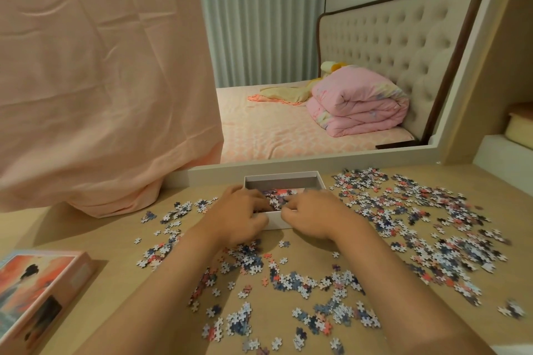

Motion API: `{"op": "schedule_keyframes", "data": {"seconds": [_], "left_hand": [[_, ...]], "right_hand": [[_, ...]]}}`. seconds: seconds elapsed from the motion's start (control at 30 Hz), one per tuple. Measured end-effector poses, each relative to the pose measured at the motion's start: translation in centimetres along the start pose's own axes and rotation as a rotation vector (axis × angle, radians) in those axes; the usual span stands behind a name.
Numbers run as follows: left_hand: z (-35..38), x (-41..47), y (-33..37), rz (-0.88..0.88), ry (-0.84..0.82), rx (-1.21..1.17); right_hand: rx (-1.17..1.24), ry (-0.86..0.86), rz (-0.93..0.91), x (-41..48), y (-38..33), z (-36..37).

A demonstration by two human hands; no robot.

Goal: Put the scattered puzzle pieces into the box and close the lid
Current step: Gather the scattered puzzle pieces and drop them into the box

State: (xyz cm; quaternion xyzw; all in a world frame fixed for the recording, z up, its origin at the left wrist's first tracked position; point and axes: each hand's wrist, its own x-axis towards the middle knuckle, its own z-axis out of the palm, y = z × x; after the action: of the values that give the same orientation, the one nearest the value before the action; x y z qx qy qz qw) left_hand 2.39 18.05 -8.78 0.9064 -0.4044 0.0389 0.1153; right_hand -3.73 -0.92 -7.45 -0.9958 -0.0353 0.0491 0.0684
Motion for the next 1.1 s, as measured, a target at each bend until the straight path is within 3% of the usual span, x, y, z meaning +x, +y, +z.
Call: {"op": "schedule_keyframes", "data": {"seconds": [0.13, 0.3, 0.43, 0.7, 0.93, 1.1], "left_hand": [[0.0, 0.4, 0.5, -0.015, -0.156, 0.099], [-0.9, 1.9, 1.0, -0.050, -0.260, 0.035], [-0.2, 1.1, 0.5, -0.060, -0.116, -0.029], [-0.7, -2.4, -3.1, -0.191, 0.267, -0.133], [-0.7, -7.7, -7.9, -0.550, 0.074, 0.039], [-0.5, -9.4, -10.4, -0.706, -0.143, 0.018]], "right_hand": [[-0.017, 0.004, 0.031, 0.1, -0.1, -0.2], [0.071, -0.059, 0.009, -0.3, -0.6, -0.3], [0.005, -0.010, 0.050, 0.2, -0.1, 0.2], [0.157, 0.171, -0.147, -1.0, -3.4, -1.2], [0.256, 0.078, -0.289, 0.5, -10.3, -0.1], [0.186, -0.085, -0.198, 4.4, -14.3, 1.4]]}}
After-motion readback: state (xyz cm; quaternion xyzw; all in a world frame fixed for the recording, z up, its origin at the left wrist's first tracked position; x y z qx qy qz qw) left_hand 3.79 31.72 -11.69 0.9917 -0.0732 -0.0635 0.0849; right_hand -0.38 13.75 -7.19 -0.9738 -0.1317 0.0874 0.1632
